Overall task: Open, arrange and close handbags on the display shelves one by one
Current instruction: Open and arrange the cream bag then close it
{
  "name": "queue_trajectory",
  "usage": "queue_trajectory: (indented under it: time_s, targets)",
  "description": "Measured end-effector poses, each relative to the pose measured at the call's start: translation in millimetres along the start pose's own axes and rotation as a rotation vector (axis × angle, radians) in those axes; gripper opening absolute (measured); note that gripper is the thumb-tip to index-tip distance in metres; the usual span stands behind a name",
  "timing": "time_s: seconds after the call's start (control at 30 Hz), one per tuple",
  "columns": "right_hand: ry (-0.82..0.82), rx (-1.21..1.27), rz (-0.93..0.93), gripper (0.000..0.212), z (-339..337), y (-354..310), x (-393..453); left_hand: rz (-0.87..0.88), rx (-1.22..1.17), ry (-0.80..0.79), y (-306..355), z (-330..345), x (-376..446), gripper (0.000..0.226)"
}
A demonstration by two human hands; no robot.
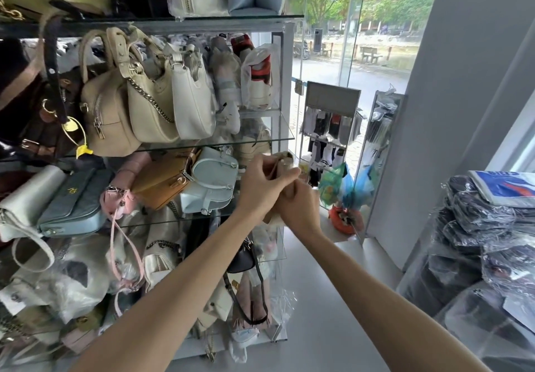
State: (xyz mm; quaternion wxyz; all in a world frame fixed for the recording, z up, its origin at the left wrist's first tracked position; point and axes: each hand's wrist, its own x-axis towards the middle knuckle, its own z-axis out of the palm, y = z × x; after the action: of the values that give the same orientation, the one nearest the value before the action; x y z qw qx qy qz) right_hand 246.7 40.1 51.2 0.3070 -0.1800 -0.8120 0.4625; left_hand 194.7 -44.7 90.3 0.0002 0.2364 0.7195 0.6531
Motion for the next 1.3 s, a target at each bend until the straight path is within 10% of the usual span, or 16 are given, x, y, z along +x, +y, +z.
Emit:
queue_trajectory:
  time_s: [0.13,0.37,0.6,0.77,0.93,1.1,1.3]
  targets:
    - [-0.021,0.266,0.215,0.033,-18.8,27.5,13.5,0.202,0.350,-0.385,-15.8,-23.3,17.4,0.059]
    - [-0.111,0.305,0.163,0.013,-37.5,41.0,15.3,0.324,0.993,-0.373,-45.6,-38.8,26.3,0.066]
    - [-0.169,0.503,0.244,0.023,-53.5,44.1,20.2,0.461,0.806,-0.159,-34.2,-18.7,24.3,0.030]
    - [-0.278,0.615,0.247,0.025,-73.0,52.4,20.1,0.449,0.670,-0.384,-16.5,-34.2,32.8,0.025]
    - [-0.344,0.683,0.288,0.016,-83.2,63.5,10.5,0.297,0.747,-0.595,-9.6,-62.9,43.3,0.085]
    - [-0.417,0.631,0.280,0.011,-87.6,57.4,12.1,0.656,1.075,-0.632,-8.9,-61.7,35.6,0.105]
    - [-0.406,0.657,0.293,0.016,-87.2,61.3,11.1,1.129,0.972,-0.461,-25.0,-46.6,11.3,0.051]
